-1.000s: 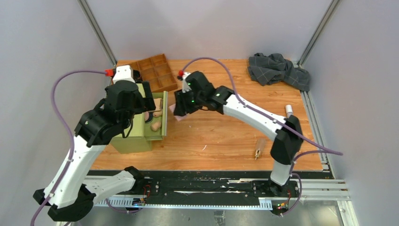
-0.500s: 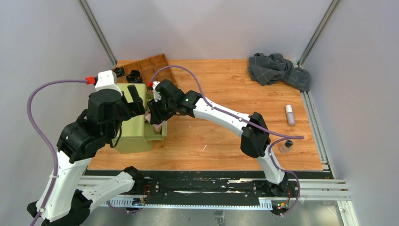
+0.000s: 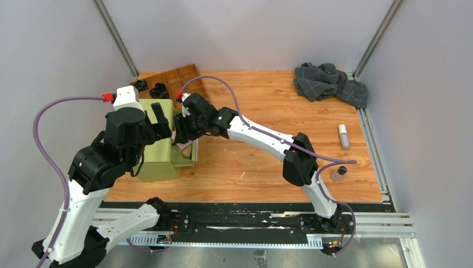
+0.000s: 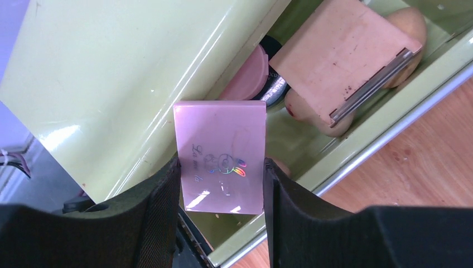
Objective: Organize the makeup
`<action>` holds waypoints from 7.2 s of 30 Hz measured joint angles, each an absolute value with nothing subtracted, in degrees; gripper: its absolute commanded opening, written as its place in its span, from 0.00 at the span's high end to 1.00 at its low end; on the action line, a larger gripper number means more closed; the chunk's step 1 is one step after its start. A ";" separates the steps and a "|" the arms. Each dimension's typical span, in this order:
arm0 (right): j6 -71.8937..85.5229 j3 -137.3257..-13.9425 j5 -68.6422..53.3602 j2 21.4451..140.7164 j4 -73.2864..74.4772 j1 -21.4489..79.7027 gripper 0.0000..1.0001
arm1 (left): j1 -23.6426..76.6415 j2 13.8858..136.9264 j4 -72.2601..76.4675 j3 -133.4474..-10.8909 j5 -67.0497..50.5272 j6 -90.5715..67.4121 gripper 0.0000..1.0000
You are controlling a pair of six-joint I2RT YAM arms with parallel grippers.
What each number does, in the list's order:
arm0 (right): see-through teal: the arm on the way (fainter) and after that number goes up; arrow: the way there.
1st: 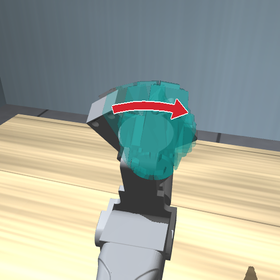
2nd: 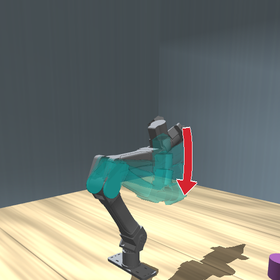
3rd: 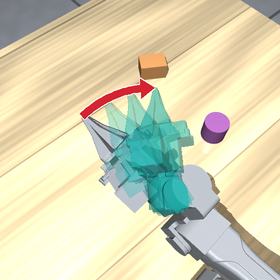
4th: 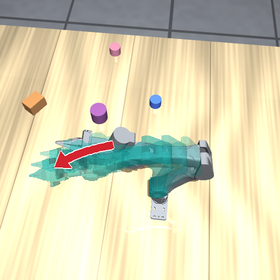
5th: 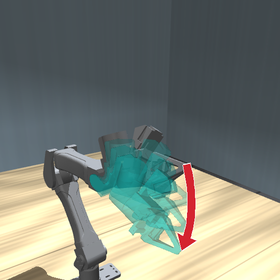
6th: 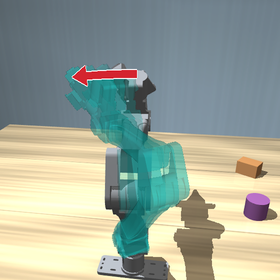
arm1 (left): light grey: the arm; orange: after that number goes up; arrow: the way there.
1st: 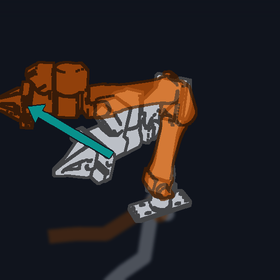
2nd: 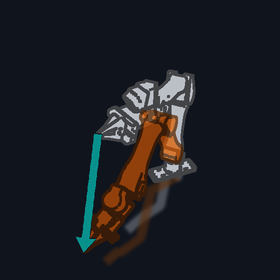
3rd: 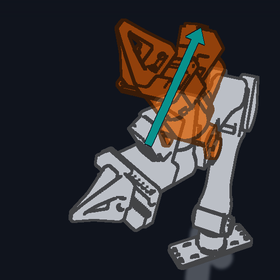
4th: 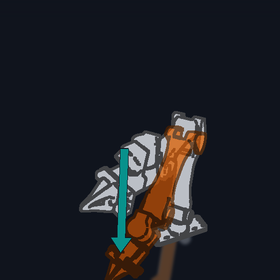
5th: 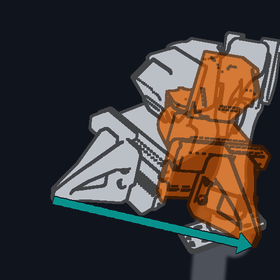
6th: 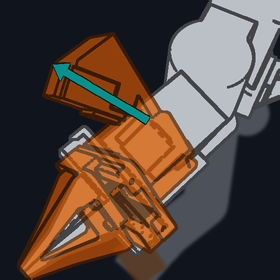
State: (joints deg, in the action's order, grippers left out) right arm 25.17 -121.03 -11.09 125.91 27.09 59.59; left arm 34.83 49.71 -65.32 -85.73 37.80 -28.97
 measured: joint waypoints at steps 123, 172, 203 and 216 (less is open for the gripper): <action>65.54 -97.89 -39.29 136.79 -24.51 46.94 0.49 | -9.45 56.55 -43.20 -68.03 -10.11 -18.57 0.02; 70.00 -71.88 -39.97 126.21 -40.69 40.75 0.99 | 3.03 59.68 -47.42 -68.55 -4.47 -18.68 0.02; 35.24 -59.64 -15.09 82.28 5.34 24.97 0.43 | 21.10 61.23 -53.28 -82.11 10.50 -20.16 0.02; 26.13 -49.10 6.83 56.51 40.84 9.58 0.42 | 47.59 80.40 -52.99 -89.08 21.06 -24.05 0.02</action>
State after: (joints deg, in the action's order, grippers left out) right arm 26.13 -49.10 6.83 56.51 40.84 9.58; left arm 47.59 80.40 -52.99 -89.08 21.06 -24.05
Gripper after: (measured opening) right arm 0.581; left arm 0.980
